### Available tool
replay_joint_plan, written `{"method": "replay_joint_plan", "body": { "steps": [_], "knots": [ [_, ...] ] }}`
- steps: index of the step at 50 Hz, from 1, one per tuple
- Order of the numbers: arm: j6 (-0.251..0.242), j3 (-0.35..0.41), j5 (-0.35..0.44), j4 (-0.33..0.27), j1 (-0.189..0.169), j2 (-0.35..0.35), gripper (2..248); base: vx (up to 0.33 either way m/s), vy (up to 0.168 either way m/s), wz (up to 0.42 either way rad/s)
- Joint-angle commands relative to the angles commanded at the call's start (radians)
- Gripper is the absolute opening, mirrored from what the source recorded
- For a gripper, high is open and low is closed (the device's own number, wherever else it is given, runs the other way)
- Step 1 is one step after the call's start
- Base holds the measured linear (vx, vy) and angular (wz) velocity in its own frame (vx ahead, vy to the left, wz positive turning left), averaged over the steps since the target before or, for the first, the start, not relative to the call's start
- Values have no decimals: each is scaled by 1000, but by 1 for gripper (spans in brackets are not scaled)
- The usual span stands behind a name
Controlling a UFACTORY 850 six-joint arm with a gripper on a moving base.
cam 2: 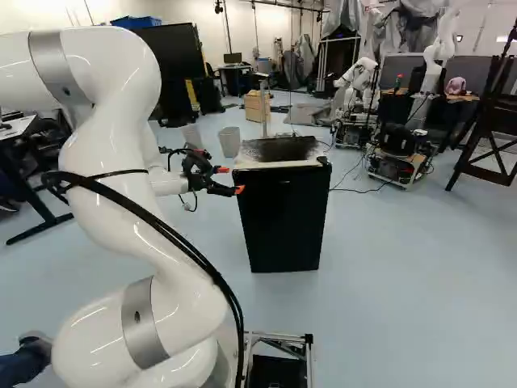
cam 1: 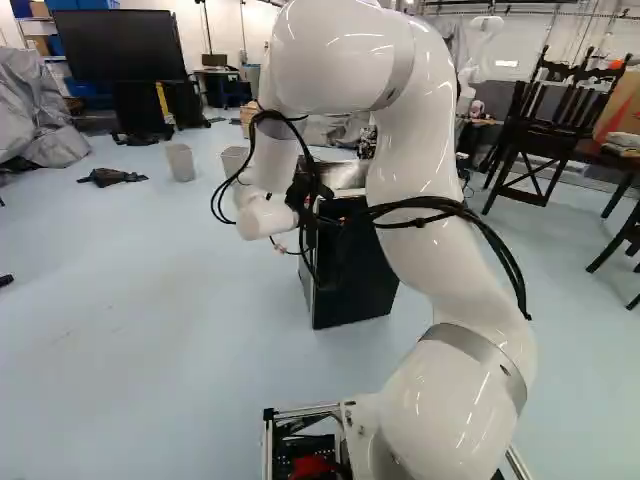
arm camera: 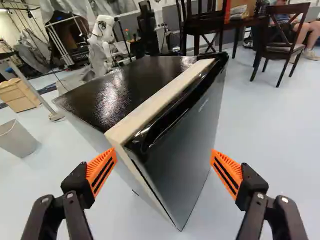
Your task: Grab a drink from the fridge
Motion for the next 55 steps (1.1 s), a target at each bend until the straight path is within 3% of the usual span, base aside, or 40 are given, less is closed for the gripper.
{"method": "replay_joint_plan", "body": {
  "steps": [25, 55],
  "knots": [
    [0, 17, 0, 0, -44, 10, 247, 0, 0, 0],
    [0, 138, 0, 0, -7, 85, 247, 0, -2, -3]
  ]
}}
